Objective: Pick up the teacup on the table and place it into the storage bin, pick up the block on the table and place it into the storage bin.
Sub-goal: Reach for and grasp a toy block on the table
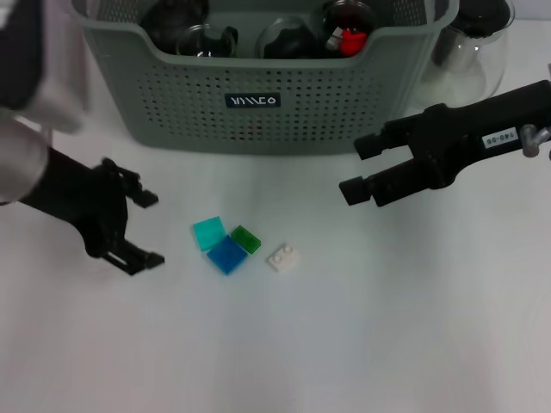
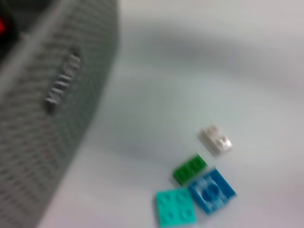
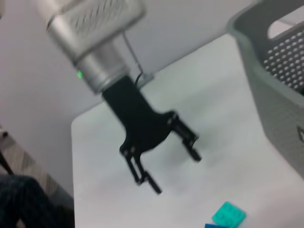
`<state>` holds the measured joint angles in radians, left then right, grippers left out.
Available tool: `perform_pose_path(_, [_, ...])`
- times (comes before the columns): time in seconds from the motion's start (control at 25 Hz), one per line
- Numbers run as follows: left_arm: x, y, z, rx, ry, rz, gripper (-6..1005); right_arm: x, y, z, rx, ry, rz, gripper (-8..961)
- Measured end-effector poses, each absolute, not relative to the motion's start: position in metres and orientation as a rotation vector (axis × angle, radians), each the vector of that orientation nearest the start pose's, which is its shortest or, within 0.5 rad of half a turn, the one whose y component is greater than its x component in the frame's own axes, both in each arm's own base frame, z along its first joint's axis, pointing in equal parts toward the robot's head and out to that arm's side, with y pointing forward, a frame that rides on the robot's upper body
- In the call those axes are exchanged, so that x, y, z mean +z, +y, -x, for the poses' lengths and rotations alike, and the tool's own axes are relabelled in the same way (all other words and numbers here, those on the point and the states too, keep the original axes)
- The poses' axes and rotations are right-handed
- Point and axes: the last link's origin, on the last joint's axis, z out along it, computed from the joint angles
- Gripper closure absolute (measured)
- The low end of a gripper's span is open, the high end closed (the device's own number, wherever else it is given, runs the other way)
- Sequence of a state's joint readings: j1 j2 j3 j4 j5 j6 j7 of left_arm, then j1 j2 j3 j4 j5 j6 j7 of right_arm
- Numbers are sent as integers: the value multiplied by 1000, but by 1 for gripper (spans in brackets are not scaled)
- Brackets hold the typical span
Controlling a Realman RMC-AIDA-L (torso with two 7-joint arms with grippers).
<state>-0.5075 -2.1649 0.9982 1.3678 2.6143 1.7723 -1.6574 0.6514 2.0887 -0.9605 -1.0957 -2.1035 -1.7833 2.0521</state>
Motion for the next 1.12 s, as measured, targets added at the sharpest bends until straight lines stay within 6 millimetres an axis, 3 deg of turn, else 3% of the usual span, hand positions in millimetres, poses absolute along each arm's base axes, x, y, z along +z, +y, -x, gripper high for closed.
perform_pose_path(0.24, [4,313,203,612,22,3032,144,18,344,-169,403,865,3034,9])
perform_pose_path(0.56, [-16,309,160,788,562,3002,143,16,344,-180,427,982,3014,9])
perform_pose_path(0.84, [-31,305,149,897,892,2975,144,21,344,-192,510,1079,2955,8])
perform_pose_path(1.12, [-48,305,138,991,1081,2943,144,9,341,-199,525,1113,2960,9])
